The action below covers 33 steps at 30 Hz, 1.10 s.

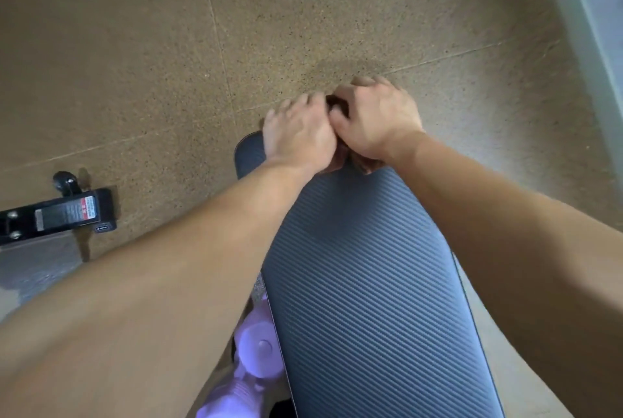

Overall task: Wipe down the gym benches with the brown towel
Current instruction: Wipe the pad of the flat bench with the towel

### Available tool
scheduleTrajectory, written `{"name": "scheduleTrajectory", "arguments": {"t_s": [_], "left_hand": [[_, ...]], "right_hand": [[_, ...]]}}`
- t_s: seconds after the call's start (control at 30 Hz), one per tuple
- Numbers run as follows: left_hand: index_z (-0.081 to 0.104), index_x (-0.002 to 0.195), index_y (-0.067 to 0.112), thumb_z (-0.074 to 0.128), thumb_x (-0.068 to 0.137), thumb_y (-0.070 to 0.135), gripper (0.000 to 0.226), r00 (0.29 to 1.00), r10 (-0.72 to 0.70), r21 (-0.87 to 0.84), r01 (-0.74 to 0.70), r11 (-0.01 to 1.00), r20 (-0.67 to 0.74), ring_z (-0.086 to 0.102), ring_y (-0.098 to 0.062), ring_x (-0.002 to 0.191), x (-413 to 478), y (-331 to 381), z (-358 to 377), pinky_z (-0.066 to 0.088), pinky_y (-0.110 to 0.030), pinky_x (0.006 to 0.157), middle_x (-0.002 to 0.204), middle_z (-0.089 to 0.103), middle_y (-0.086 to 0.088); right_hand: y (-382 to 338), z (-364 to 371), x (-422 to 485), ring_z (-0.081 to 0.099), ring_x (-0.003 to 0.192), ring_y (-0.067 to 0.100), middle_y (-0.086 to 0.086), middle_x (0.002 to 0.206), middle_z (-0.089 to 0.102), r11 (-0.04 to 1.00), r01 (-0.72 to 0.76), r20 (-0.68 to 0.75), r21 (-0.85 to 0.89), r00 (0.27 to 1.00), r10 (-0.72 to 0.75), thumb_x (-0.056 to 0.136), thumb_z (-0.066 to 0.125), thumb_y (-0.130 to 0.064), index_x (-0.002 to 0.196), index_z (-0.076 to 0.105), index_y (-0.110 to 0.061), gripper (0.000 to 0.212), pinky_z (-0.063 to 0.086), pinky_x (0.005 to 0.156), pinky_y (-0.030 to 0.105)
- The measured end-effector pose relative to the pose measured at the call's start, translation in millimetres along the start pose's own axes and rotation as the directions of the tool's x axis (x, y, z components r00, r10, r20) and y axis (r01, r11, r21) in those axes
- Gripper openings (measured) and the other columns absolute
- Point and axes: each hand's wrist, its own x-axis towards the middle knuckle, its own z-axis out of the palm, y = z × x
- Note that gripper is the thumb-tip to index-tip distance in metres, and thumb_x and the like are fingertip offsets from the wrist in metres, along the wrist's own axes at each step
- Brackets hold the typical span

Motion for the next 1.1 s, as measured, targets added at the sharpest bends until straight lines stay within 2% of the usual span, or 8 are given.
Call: {"name": "scheduleTrajectory", "arguments": {"t_s": [0.2, 0.37, 0.47, 0.7, 0.83, 0.9, 1.0, 1.1], "left_hand": [[0.056, 0.119, 0.019, 0.029, 0.106, 0.034, 0.034, 0.974, 0.218, -0.079, -0.213, 0.974, 0.063, 0.055, -0.029, 0.117, 16.4, 52.5, 2.4, 0.041, -0.042, 0.089, 0.124, 0.061, -0.003], [0.053, 0.125, 0.021, 0.032, 0.105, 0.035, 0.032, 0.971, 0.238, -0.095, -0.235, 0.967, 0.02, 0.053, -0.028, 0.117, -0.8, -2.5, -1.9, 0.044, -0.042, 0.09, 0.125, 0.059, 0.0], [0.054, 0.123, 0.019, 0.03, 0.105, 0.032, 0.033, 0.994, 0.109, -0.071, -0.109, 0.991, -0.007, 0.054, -0.027, 0.117, -14.0, -33.0, -0.9, 0.044, -0.041, 0.091, 0.126, 0.061, -0.001], [0.057, 0.112, 0.014, 0.03, 0.103, 0.027, 0.032, 0.995, -0.094, -0.03, 0.093, 0.995, -0.03, 0.054, -0.037, 0.11, -22.7, -51.8, -0.8, 0.042, -0.045, 0.091, 0.117, 0.064, -0.013], [0.056, 0.108, 0.015, 0.036, 0.1, 0.026, 0.025, 0.996, 0.091, -0.054, -0.092, 0.994, -0.023, 0.059, -0.038, 0.106, 0.5, -3.0, 3.1, 0.042, -0.043, 0.087, 0.111, 0.066, -0.012], [0.054, 0.106, 0.015, 0.038, 0.101, 0.027, 0.02, 0.982, 0.188, -0.061, -0.189, 0.98, -0.02, 0.06, -0.036, 0.103, 10.3, 23.9, 4.4, 0.041, -0.041, 0.083, 0.108, 0.066, -0.01], [0.054, 0.11, 0.02, 0.033, 0.103, 0.027, 0.023, 0.959, 0.275, -0.033, -0.273, 0.961, 0.066, 0.058, -0.032, 0.106, 27.1, 62.6, 3.3, 0.037, -0.038, 0.079, 0.115, 0.063, -0.006], [0.061, 0.114, 0.026, 0.031, 0.101, 0.028, 0.033, 0.879, 0.441, 0.082, -0.46, 0.884, 0.179, 0.052, -0.03, 0.112, 29.7, 90.3, 3.6, 0.039, -0.04, 0.086, 0.121, 0.063, -0.001]], "right_hand": [[50.1, -1.5, -22.7, 0.058, 0.115, 0.038, 0.013, 0.123, 0.066, 0.909, -0.283, -0.046, 0.307, 0.949, 0.311, 0.086, 0.037, -0.047, 0.123, 0.065, -0.028, 0.05, 0.048, 0.093, 0.042], [15.5, 0.8, -15.0, 0.054, 0.115, 0.038, 0.011, 0.119, 0.063, 0.983, -0.17, -0.07, 0.073, 0.982, 0.176, 0.089, 0.039, -0.037, 0.117, 0.068, -0.024, 0.042, 0.044, 0.098, 0.042], [-22.2, 3.0, -2.7, 0.053, 0.119, 0.035, 0.011, 0.121, 0.064, 0.994, -0.05, -0.005, -0.098, 0.999, 0.05, 0.092, 0.036, -0.039, 0.116, 0.068, -0.018, 0.045, 0.038, 0.102, 0.043], [-45.2, 13.5, 3.3, 0.053, 0.119, 0.03, 0.006, 0.121, 0.065, 0.99, 0.114, 0.02, -0.086, 0.993, -0.112, 0.096, 0.032, -0.053, 0.117, 0.068, -0.021, 0.052, 0.037, 0.102, 0.041], [-2.9, 10.6, -12.3, 0.055, 0.113, 0.031, 0.005, 0.112, 0.065, 0.997, -0.056, -0.15, 0.057, 0.987, 0.063, 0.085, 0.022, -0.053, 0.109, 0.069, -0.022, 0.062, 0.042, 0.095, 0.038], [17.4, 10.2, -19.6, 0.054, 0.113, 0.03, 0.005, 0.114, 0.063, 0.962, -0.169, -0.161, 0.213, 0.965, 0.205, 0.089, 0.029, -0.049, 0.113, 0.067, -0.023, 0.052, 0.045, 0.09, 0.037], [45.6, 12.2, -32.8, 0.06, 0.113, 0.032, 0.006, 0.119, 0.067, 0.778, -0.356, -0.064, 0.518, 0.891, 0.45, 0.093, 0.041, -0.045, 0.122, 0.065, -0.029, 0.041, 0.045, 0.086, 0.034], [58.5, 17.9, -70.2, 0.064, 0.108, 0.032, 0.008, 0.108, 0.073, 0.603, -0.438, 0.066, 0.667, 0.84, 0.538, 0.095, 0.041, -0.043, 0.115, 0.069, -0.03, 0.037, 0.048, 0.087, 0.034]]}}
